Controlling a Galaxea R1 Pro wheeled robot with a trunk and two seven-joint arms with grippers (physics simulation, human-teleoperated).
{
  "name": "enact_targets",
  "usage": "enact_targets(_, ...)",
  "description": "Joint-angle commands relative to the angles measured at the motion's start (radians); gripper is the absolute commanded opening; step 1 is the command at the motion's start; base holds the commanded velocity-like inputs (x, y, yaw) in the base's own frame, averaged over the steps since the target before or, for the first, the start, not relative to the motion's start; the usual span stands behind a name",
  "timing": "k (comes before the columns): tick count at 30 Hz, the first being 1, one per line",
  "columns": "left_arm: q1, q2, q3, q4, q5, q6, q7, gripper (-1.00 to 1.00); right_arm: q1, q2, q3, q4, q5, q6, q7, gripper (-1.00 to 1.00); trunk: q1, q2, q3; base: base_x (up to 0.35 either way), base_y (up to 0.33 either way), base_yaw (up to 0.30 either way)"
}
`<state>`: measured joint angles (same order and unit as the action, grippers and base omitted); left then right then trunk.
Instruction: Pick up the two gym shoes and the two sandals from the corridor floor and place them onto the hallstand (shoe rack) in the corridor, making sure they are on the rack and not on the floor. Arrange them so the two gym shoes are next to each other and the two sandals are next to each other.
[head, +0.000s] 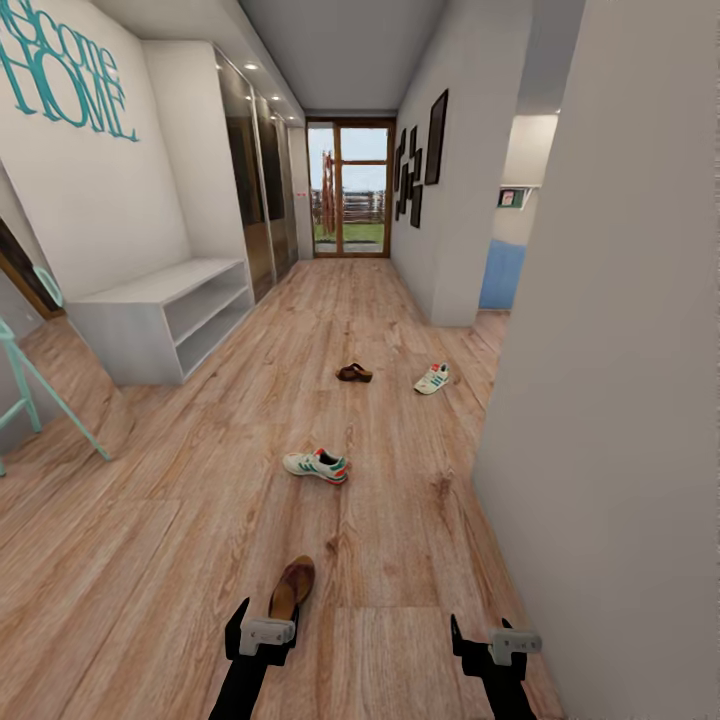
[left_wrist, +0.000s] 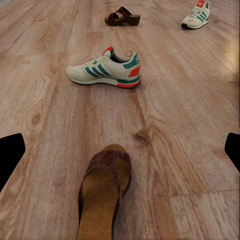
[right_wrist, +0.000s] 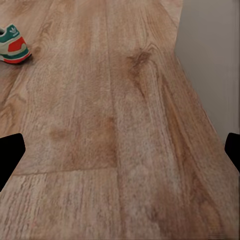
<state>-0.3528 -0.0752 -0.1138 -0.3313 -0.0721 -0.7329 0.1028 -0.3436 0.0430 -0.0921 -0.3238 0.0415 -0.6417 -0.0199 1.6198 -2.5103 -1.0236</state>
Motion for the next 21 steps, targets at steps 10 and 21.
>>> enact_targets(10, 0.000, 0.001, 0.001, 0.000, 0.001, 0.000, 0.000, 1.00, 0.001, 0.000, 0.001, 0.000, 0.001, 0.000, 0.000, 1.00, 0.000, 0.000, 0.001, 0.000, 0.000, -0.050)
enact_targets(21, 0.000, 0.001, 0.002, 0.000, 0.003, 0.000, 0.000, 1.00, 0.003, 0.000, 0.003, 0.000, 0.001, 0.000, 0.000, 1.00, 0.000, 0.000, 0.001, 0.000, 0.000, -0.010)
